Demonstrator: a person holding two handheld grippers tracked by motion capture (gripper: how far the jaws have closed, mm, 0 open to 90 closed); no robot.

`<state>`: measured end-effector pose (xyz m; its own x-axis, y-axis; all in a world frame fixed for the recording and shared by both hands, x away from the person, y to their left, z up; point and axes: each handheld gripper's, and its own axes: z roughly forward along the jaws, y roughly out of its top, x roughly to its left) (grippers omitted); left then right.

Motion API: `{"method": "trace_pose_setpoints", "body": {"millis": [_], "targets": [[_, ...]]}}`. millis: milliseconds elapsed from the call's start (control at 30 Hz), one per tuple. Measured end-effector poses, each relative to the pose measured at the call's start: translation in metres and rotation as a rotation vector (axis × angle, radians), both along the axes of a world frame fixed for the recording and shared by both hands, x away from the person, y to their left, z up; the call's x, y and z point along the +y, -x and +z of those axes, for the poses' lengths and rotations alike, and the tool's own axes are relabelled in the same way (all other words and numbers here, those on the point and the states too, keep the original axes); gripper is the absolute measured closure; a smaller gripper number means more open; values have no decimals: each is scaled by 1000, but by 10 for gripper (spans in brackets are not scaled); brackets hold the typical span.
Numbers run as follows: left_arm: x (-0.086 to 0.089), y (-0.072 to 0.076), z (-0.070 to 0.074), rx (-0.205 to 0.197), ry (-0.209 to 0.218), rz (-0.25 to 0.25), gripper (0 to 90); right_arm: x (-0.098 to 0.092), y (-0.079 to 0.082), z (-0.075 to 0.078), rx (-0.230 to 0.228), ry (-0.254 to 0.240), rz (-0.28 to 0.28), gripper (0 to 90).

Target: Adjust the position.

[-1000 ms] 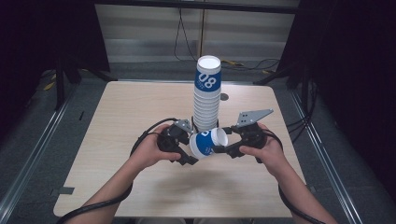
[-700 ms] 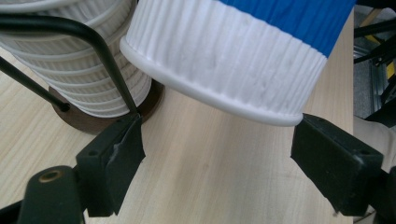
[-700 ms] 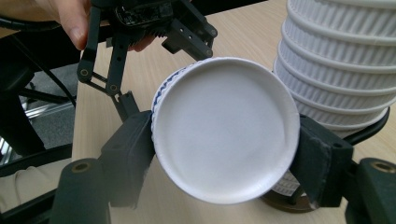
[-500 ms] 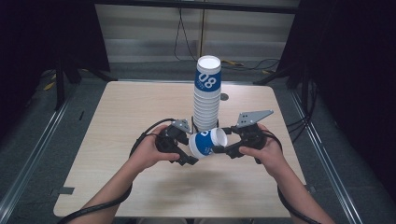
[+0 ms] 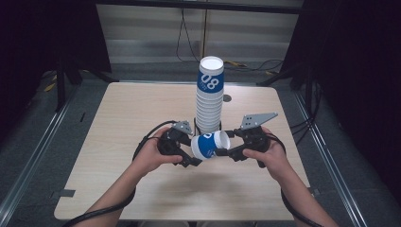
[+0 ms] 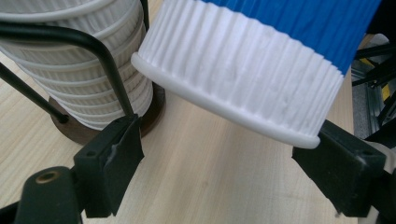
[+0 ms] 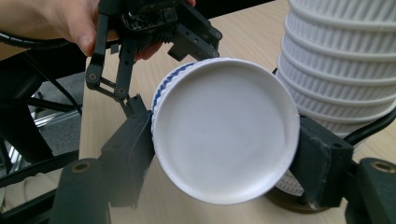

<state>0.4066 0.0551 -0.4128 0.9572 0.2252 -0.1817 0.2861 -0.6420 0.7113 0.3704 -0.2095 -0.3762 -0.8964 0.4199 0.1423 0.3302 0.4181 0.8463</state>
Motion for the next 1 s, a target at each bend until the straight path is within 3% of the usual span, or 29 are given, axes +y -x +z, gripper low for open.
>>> {"method": "trace_pose_setpoints", "body": {"millis": [233, 400, 1000], "targets": [[4, -1, 4, -37, 6, 3, 153, 0, 0, -3, 5, -2, 4, 279], [5, -1, 5, -36, 10, 2, 152, 0, 0, -3, 7, 0, 3, 280], [9, -3, 12, -93, -26, -13, 146, 4, -1, -11, 28, 5, 13, 281]]}}
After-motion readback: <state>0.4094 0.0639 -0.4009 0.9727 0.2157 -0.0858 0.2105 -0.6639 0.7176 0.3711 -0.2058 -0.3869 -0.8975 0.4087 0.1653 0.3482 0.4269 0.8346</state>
